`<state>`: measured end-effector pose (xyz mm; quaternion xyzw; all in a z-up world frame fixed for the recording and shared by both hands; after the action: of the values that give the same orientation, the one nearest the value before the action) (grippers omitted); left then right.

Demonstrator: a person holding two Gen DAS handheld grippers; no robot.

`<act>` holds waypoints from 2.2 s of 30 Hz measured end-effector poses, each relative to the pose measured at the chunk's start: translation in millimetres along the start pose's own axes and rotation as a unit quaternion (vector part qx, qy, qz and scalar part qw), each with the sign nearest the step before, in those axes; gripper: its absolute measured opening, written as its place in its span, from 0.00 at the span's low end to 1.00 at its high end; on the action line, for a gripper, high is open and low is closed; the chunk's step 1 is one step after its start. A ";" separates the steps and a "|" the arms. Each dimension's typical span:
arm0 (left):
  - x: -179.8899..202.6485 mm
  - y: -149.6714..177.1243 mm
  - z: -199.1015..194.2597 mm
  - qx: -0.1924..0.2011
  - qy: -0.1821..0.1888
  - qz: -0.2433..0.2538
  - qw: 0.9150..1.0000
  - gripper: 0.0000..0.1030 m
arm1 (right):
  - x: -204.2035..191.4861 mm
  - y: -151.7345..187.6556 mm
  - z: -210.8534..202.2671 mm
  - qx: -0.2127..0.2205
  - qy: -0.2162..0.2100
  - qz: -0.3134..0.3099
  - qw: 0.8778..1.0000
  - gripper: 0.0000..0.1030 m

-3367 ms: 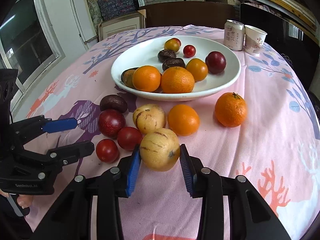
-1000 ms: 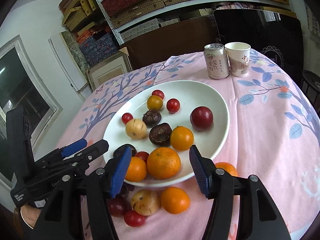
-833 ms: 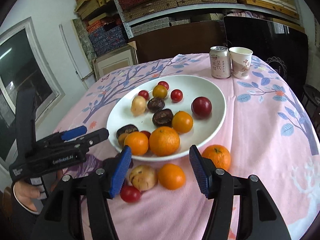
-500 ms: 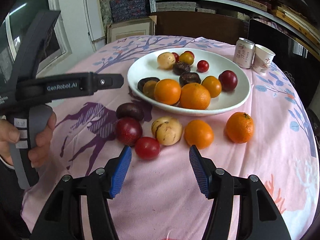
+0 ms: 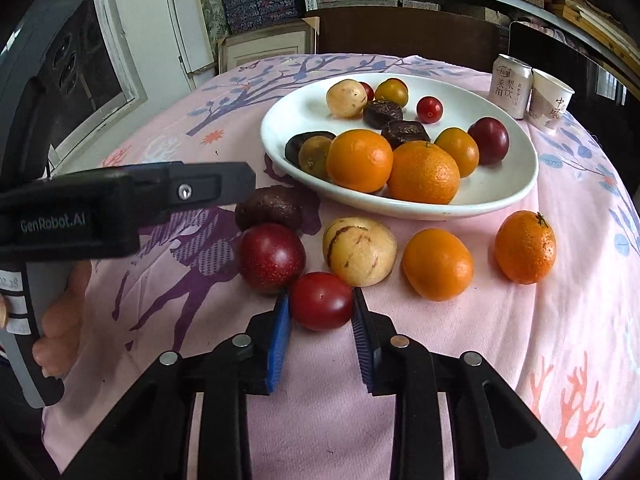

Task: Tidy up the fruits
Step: 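Grasp a red tomato with the right tool while the left tool grasps another tomato, then carry both tomatoes onto the white plate and open both tools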

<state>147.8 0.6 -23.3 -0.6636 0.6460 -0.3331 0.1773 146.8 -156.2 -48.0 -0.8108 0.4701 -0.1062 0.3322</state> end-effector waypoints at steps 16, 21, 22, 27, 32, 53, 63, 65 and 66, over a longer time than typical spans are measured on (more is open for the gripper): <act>33.1 27.4 15.6 -0.051 -0.007 0.060 0.997 0.69 | 50.6 7.7 -32.8 0.033 0.015 0.069 0.997 0.30; 40.9 35.2 24.3 -0.070 0.000 0.076 0.995 0.52 | 46.6 7.7 -35.0 0.037 0.012 0.064 0.997 0.30; 41.9 35.3 24.6 -0.066 -0.002 0.079 0.995 0.52 | 45.4 8.1 -35.4 0.037 0.011 0.063 0.997 0.30; 42.8 29.7 29.6 -0.056 -0.004 0.069 0.996 0.52 | 39.4 7.1 -34.1 0.035 0.008 0.054 0.998 0.30; 48.7 28.0 32.2 -0.048 0.013 0.079 0.996 0.37 | 40.4 7.9 -31.5 0.032 0.008 0.058 0.998 0.30; 47.5 -41.0 -41.7 0.054 -0.002 0.078 0.995 0.37 | 45.1 -42.3 -81.0 0.136 0.009 0.088 0.987 0.30; 29.8 -77.2 19.8 0.019 -0.030 0.032 0.999 0.37 | 57.1 -99.4 -24.1 0.098 -0.014 0.129 0.987 0.31; 24.5 -72.5 32.7 0.007 -0.033 0.025 0.999 0.37 | 62.5 -101.3 -12.8 0.094 -0.010 0.142 0.985 0.31; 22.0 -70.3 38.5 0.000 -0.037 0.023 0.999 0.37 | 65.2 -101.2 -7.6 0.090 -0.011 0.148 0.985 0.31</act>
<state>224.4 -21.2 0.7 -0.6604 0.6538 -0.3044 0.2089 248.1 -179.7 13.2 -0.7005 0.5697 -0.0890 0.4205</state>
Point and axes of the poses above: each gripper's, at about its wrist camera, not at the fingertips, and z roughly the way its jaws point, x to its right, y to its underside, the point moved 4 cm from there along z, roughly the way its jaws point, and after that the axes turned 3 degrees about x, right-handed, at the moved point
